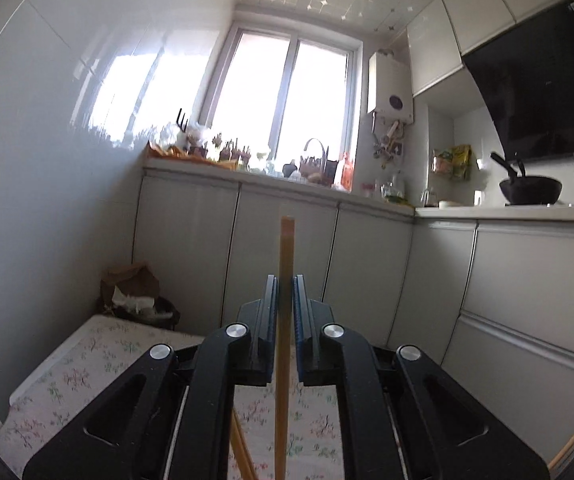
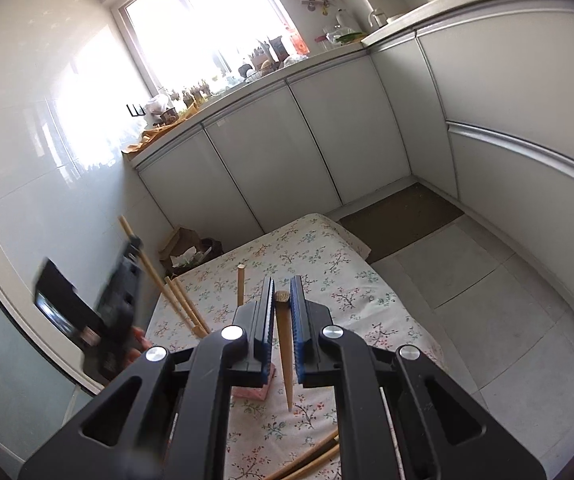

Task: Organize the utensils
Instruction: 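Carry both chopsticks over the pink holder, drop them in, open both tools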

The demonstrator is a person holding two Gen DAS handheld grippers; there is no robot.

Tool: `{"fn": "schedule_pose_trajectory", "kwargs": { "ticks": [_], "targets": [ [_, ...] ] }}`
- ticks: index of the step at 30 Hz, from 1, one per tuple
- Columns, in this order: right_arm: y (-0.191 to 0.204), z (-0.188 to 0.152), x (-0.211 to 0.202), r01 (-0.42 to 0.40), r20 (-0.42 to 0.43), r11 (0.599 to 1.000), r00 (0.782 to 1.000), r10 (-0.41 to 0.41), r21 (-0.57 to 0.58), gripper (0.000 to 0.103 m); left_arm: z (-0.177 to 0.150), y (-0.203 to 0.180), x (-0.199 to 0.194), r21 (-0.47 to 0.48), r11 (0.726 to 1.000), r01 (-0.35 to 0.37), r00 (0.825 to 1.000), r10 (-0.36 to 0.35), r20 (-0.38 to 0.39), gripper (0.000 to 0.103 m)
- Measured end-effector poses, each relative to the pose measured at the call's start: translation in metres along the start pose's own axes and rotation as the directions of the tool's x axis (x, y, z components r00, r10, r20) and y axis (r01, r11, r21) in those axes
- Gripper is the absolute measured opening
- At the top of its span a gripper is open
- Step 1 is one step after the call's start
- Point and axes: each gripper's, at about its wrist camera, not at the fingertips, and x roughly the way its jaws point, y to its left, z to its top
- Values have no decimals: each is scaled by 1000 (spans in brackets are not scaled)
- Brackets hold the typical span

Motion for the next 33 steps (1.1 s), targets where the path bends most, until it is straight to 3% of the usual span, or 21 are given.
{"fn": "schedule_pose_trajectory", "kwargs": {
  "ticks": [2,8,15,18,25,33],
  "targets": [
    [7,1,-1,-14,9,1000,1000,14,-6,9,-2,3,-7,-4,1000,3,1000,-3,-8,24],
    [43,17,-21,-75,25,996,997,76,-42,9,49,19,-46,-71,997,12,1000,-10,20,27],
    [95,42,-31,-151,29,987,988,153,-56,9,81,62,-78,-138,989,-52,996,41,-83,34],
    [115,54,-26,-177,34,983,983,179,-50,8,86,80,-96,-162,983,-87,994,76,-78,34],
    [155,61,8,-85,121,985,987,104,-151,8,84,117,-105,-235,963,-131,988,108,-108,36],
    [163,14,78,-11,119,961,992,46,-277,9,72,124,-97,-231,963,-135,983,101,-151,36]
  ]
}}
